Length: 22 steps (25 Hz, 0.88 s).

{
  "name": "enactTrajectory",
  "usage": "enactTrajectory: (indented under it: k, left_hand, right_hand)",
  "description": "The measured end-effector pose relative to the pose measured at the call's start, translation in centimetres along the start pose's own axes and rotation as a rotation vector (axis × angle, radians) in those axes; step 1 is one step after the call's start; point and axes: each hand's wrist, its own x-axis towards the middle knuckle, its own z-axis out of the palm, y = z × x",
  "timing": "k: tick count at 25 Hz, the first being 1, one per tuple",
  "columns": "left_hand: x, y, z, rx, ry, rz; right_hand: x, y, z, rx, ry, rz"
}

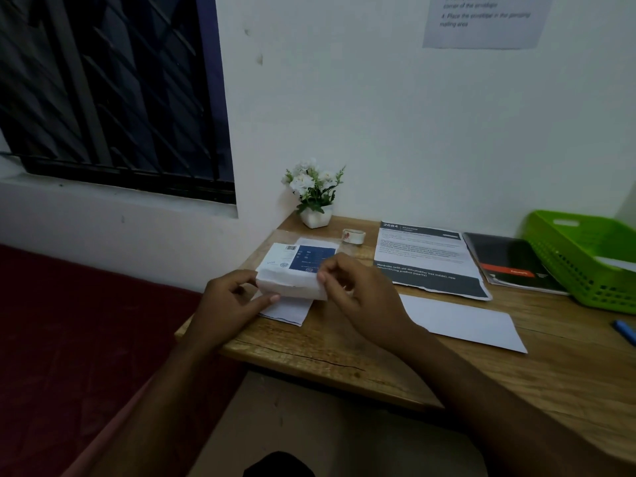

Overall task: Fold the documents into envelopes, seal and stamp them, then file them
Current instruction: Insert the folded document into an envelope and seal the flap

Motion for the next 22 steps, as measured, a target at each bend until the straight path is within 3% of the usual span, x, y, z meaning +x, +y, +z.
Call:
enactTrajectory:
  k: [6,10,15,17,19,22]
  left_hand:
    - [0.0,0.5,0.5,0.128,-0.052,0.235]
    - [-0.4,2.6,2.3,-0.054,0.03,0.225]
    - [0.4,8.5,4.9,-0.236,0.077,0.389]
    - [1.1,10.6,5.6,-0.15,0.118,0.538]
    - [1.4,11.9,6.3,0.101,0.204,0.794]
    - [0.8,12.8,8.2,0.371,0.262,1.078]
  right_hand:
    - [-1.6,-1.1,-4.0,0.384,0.162,0.121]
    - [-3.1,-1.9,-7.4,0.52,0.324,0.232]
    - [-5.1,-2.0,-12.2,0.659,0.527,0.367]
    - [-5.8,-1.2,-13.6,0.66,0.579,0.42]
    - [-6.5,-0.2,-14.7,0.67,0.564,0.538]
    - [-7.9,0.7,-16.2,0.899,0.385,0.754]
